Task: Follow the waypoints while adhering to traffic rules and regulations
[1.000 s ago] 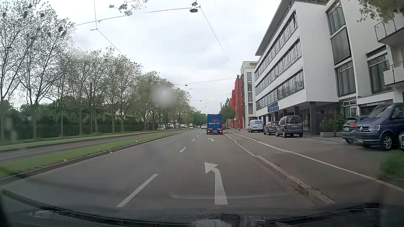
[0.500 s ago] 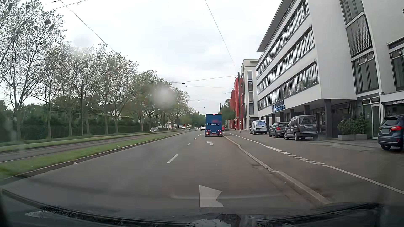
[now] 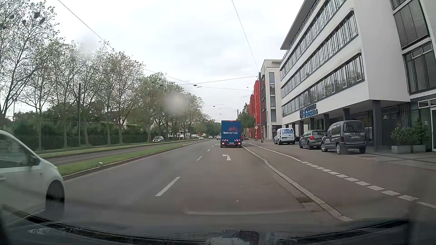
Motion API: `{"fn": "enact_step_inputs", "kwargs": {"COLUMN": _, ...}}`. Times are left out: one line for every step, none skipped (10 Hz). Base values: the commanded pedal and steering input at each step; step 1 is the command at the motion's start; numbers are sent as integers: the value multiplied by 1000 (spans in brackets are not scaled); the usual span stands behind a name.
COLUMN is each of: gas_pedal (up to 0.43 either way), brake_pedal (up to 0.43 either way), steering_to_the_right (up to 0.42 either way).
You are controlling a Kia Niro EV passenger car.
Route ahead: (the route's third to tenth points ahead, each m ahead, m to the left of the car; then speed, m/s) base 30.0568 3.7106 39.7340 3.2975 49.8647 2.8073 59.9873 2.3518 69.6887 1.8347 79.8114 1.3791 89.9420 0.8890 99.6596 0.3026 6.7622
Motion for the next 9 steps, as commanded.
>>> {"fn": "enact_step_inputs", "kwargs": {"gas_pedal": 98, "brake_pedal": 0, "steering_to_the_right": -16}}
{"fn": "enact_step_inputs", "kwargs": {"gas_pedal": 98, "brake_pedal": 0, "steering_to_the_right": -18}}
{"fn": "enact_step_inputs", "kwargs": {"gas_pedal": 110, "brake_pedal": 0, "steering_to_the_right": -21}}
{"fn": "enact_step_inputs", "kwargs": {"gas_pedal": 118, "brake_pedal": 0, "steering_to_the_right": -26}}
{"fn": "enact_step_inputs", "kwargs": {"gas_pedal": 118, "brake_pedal": 0, "steering_to_the_right": -29}}
{"fn": "enact_step_inputs", "kwargs": {"gas_pedal": 118, "brake_pedal": 0, "steering_to_the_right": -32}}
{"fn": "enact_step_inputs", "kwargs": {"gas_pedal": 130, "brake_pedal": 0, "steering_to_the_right": -34}}
{"fn": "enact_step_inputs", "kwargs": {"gas_pedal": 130, "brake_pedal": 0, "steering_to_the_right": -38}}
{"fn": "enact_step_inputs", "kwargs": {"gas_pedal": 138, "brake_pedal": 0, "steering_to_the_right": -42}}
